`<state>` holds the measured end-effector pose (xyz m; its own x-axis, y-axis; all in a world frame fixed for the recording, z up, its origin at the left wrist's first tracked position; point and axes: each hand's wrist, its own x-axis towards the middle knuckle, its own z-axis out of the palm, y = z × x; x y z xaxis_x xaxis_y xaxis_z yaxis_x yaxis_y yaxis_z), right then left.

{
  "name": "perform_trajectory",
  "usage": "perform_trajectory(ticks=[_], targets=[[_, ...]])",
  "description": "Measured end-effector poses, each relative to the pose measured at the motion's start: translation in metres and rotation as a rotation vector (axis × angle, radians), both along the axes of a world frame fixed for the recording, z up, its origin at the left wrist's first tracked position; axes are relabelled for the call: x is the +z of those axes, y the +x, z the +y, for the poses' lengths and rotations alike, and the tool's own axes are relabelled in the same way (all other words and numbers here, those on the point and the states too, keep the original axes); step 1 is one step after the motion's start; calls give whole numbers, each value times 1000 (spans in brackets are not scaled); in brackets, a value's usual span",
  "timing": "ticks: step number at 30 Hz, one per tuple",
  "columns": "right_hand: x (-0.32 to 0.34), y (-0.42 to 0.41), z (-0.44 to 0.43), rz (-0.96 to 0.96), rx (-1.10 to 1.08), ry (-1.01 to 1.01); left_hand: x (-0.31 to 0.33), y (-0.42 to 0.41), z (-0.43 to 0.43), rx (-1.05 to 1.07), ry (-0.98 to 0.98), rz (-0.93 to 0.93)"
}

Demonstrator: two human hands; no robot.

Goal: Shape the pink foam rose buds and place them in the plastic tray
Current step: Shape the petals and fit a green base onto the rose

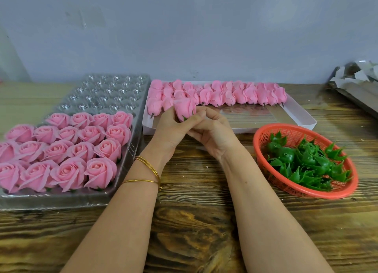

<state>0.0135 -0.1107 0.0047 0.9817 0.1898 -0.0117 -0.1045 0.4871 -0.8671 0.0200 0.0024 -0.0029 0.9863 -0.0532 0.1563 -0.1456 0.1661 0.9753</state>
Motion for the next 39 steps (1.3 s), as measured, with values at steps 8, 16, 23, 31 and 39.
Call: perform_trajectory(ticks=[8,16,23,31,39], targets=[[0,-2,1,1,1,-39,-3,2,-1,7,-19,-44],[3,-3,3,20,26,-45,-6,4,-2,43,-29,-39],[4,-5,2,29,70,-78,-5,1,-1,25,-19,-90],[4,-7,3,13,72,-104,-4,2,-3,84,-35,-40],[7,-4,-2,-35,3,-307,-4,2,-4,212,47,-92]])
